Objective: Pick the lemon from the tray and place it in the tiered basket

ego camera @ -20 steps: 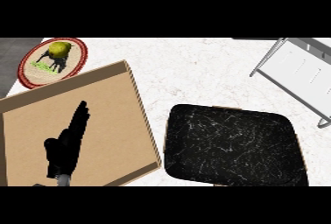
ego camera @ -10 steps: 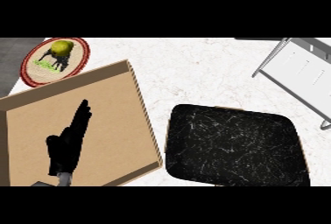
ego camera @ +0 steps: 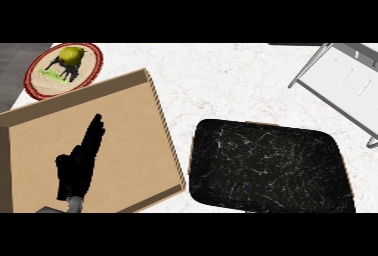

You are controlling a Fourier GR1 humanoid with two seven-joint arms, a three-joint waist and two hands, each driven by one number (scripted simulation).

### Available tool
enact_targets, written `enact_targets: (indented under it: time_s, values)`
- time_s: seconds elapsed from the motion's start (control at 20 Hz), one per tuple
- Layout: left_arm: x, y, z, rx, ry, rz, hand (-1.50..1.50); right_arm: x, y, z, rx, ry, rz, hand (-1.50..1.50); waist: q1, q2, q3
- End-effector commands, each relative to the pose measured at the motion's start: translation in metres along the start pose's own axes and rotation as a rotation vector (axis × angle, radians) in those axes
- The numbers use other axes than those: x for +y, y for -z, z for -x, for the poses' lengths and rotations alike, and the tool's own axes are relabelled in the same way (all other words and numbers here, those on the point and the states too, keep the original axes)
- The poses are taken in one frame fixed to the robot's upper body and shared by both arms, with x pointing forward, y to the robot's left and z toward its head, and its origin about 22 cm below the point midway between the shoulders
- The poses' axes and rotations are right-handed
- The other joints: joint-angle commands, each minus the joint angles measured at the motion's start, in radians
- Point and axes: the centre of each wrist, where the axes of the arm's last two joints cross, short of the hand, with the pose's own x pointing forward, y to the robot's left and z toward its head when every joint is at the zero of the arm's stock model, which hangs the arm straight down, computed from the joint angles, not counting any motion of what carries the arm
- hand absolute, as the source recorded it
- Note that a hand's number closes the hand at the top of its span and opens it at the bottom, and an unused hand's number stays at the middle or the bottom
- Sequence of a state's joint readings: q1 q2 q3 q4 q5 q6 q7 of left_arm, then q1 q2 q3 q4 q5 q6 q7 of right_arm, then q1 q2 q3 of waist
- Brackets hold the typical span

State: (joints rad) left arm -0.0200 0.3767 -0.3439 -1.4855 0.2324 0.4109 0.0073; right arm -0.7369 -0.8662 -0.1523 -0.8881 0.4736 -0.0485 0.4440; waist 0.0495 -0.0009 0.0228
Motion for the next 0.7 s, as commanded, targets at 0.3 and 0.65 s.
enact_targets:
  time_s: [0.3, 0.65]
  values:
    - [-0.008, -0.007, 0.026, 0.11, -0.006, -0.015, 0.0, 0.055, 0.013, 0.003, 0.074, 0.387, -0.126, -1.5, -0.013, 0.016, -0.021]
    - [-0.003, -0.007, 0.023, 0.113, -0.014, -0.017, 0.0, 0.042, 0.022, 0.006, 0.033, 0.693, -0.032, -1.5, -0.018, 0.014, -0.021]
